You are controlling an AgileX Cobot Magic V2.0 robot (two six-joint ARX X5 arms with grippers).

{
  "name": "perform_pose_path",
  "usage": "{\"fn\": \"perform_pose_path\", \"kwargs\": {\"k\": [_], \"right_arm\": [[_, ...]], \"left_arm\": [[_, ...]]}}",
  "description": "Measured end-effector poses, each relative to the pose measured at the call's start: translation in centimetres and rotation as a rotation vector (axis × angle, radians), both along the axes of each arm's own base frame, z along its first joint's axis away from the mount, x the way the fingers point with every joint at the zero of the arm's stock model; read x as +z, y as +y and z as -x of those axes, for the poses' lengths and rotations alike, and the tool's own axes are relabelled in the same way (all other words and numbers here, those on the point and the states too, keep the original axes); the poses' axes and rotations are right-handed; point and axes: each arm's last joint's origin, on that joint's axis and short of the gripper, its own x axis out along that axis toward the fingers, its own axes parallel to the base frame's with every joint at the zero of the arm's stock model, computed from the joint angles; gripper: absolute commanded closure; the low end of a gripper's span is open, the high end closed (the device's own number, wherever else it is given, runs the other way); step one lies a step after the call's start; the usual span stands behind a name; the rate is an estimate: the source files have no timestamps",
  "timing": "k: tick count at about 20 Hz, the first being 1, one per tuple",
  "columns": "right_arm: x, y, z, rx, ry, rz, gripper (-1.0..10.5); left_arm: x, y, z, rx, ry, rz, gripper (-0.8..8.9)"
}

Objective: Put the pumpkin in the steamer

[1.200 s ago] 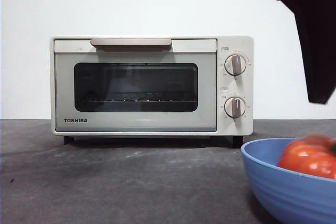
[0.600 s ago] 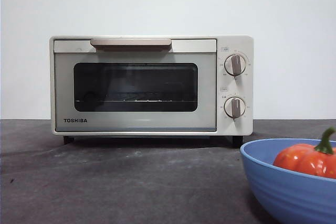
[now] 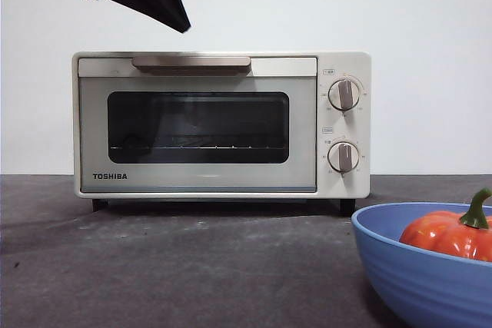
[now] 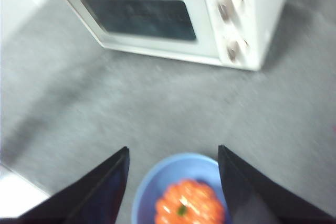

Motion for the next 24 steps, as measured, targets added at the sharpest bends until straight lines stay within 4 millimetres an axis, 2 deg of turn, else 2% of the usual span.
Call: {"fn": "perform_pose_path", "kwargs": {"k": [3, 6, 9, 17, 21, 24], "right_arm": [[0.3, 0.1, -0.1, 0.017, -0.016, -0.027, 6.9], [0.3, 0.1, -0.1, 0.017, -0.019, -0.030, 6.9], [0.3, 0.1, -0.1, 0.017, -0.019, -0.029, 6.9], [0.3, 0.1, -0.1, 0.015, -0.020, -0.029, 6.9], [0.3, 0.1, -0.1, 0.015, -0.020, -0.029, 6.9], [0.3, 0.1, -0.1, 0.015, -0.020, -0.029, 6.9]], "left_arm": [[-0.5, -0.3, -0.8, 0.004, -0.004, -0.030, 7.97], [-1.8, -0.7, -1.6, 0.005, 0.020, -0.076, 7.97], [-1.8, -0.8, -1.9, 0.000, 0.017, -0.082, 7.97], [-1.9, -1.5, -0.2, -0.057, 0.104, -0.154, 7.97], [-2.8, -2.1, 0.8, -0.095, 0.144, -0.169, 7.97], [-3.7, -1.7, 1.7, -0.101, 0.168, -0.163, 7.97]]}}
